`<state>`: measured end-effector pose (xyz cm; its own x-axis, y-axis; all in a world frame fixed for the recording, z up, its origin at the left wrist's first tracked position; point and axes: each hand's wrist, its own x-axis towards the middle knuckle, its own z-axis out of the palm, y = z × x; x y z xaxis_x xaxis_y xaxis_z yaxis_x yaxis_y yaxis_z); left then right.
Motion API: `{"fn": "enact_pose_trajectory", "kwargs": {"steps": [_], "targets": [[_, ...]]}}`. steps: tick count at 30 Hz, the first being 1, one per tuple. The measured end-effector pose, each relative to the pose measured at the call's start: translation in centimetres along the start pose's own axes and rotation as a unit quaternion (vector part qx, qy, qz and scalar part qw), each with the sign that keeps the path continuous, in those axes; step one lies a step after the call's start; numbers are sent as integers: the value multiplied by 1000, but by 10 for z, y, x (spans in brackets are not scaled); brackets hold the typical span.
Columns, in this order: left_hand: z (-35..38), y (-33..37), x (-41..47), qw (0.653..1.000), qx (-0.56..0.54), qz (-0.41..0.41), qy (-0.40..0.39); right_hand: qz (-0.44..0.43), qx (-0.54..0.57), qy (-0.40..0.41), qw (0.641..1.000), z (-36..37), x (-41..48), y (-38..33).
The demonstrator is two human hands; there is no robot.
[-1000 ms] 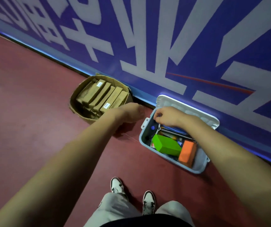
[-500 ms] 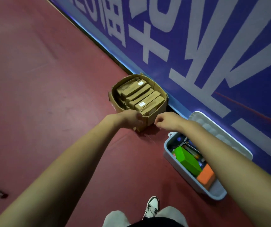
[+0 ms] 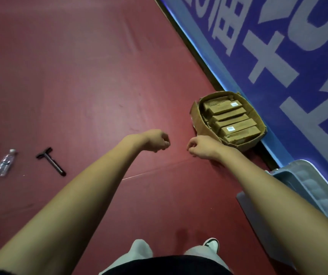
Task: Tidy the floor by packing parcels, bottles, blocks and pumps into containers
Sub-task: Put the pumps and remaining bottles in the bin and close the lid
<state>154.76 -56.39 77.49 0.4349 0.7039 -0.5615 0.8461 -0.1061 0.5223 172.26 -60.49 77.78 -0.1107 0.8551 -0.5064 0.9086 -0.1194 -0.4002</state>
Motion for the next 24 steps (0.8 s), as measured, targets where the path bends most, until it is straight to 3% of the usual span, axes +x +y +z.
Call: {"fn": "enact_pose_trajectory", "kwargs": {"steps": [15,24], "targets": [[-66,-239,-127,964,-163,-159,136,-167,-151,-126,966,79,113,-249],[-109,-355,-177,896,-266,-277,224,-269,-205,-220,915,119,205,-396]]}}
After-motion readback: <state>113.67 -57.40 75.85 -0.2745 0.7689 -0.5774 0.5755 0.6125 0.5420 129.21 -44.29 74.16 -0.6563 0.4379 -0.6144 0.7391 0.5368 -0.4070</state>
